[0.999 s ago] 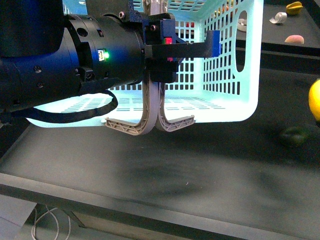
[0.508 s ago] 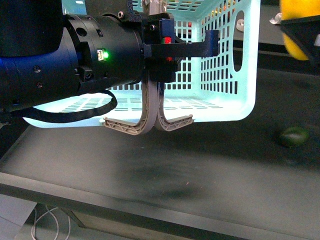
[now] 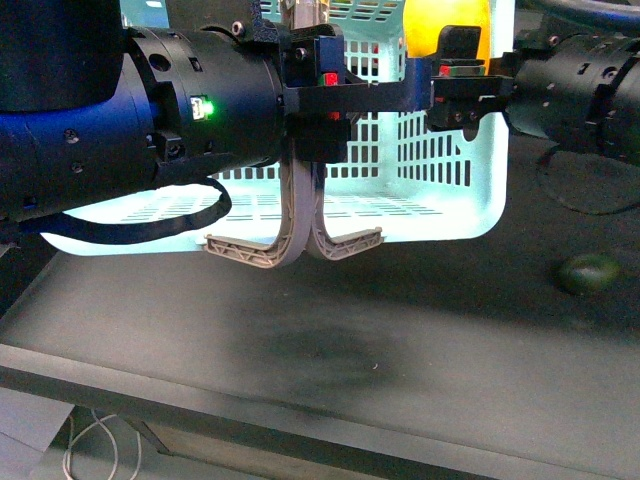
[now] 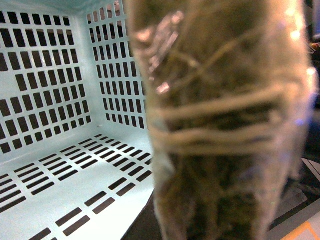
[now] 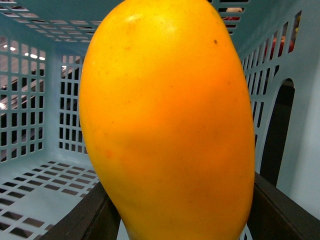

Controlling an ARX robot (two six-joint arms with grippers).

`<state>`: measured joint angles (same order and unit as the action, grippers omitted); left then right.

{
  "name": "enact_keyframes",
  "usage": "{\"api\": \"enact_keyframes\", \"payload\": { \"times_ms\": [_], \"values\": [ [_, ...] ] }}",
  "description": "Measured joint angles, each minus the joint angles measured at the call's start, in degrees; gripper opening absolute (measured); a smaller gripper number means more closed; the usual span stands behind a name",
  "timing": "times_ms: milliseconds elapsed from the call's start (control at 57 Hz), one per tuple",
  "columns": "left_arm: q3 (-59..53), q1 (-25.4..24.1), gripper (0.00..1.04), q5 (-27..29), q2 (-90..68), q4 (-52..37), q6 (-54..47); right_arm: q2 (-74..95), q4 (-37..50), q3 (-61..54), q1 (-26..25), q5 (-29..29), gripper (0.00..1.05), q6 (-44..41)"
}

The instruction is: Pick mango with right arm and hold basket with left

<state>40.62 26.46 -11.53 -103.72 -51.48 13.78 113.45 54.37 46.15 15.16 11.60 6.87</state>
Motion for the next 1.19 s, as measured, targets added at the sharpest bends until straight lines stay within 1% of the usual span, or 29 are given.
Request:
{"api": "enact_keyframes", "payload": {
  "times_ms": [245,316,333,421,438,473,543,561,631,736,824,929,1192],
  "values": [
    [0.0,0.0,0.04,0.0,0.0,0.0,0.0,3.6,-0.8,3.7,0.6,-0.9,0.59,1.7],
    [0.0,0.0,0.04,0.0,0.0,0.0,0.0,3.9,-0.9,4.4,0.8,-0.9,0.67,2.5],
    [0.0,0.0,0.04,0.0,0.0,0.0,0.0,3.9,-0.9,4.5,0.8,-0.8,0.71,2.7],
    [0.0,0.0,0.04,0.0,0.0,0.0,0.0,4.0,-0.6,4.8,1.0,-0.9,0.8,3.0],
    [0.0,0.0,0.04,-0.1,0.0,0.0,0.0,3.9,-0.3,4.9,1.0,-0.9,0.83,3.1],
    [0.0,0.0,0.04,-0.1,0.0,0.0,0.0,3.9,0.0,4.9,1.0,-1.0,0.87,3.2],
    [0.0,0.0,0.04,-0.1,0.0,0.0,0.0,3.9,0.9,4.9,1.1,-1.6,0.97,4.0],
    [0.0,0.0,0.04,0.0,0.0,0.0,0.0,3.9,1.1,4.9,1.1,-1.7,0.98,4.2],
    [0.0,0.1,0.04,0.0,-0.2,0.0,0.4,3.0,2.2,4.2,1.0,-2.9,0.96,5.2],
    [0.0,0.0,0.04,0.2,-0.5,0.0,0.6,-0.6,4.7,0.9,0.5,-4.7,0.96,6.2],
    [0.0,-0.1,0.04,0.4,-0.5,0.0,0.4,-7.1,9.4,-5.5,-0.9,-8.0,0.96,7.8],
    [0.0,-0.1,0.04,0.4,-0.5,0.0,0.4,-15.3,12.4,-14.1,-3.1,-11.1,0.96,10.1],
    [0.0,0.0,0.04,-0.1,-0.5,0.0,0.4,-30.6,12.7,-29.9,-7.4,-13.1,0.96,12.8]
  ]
}}
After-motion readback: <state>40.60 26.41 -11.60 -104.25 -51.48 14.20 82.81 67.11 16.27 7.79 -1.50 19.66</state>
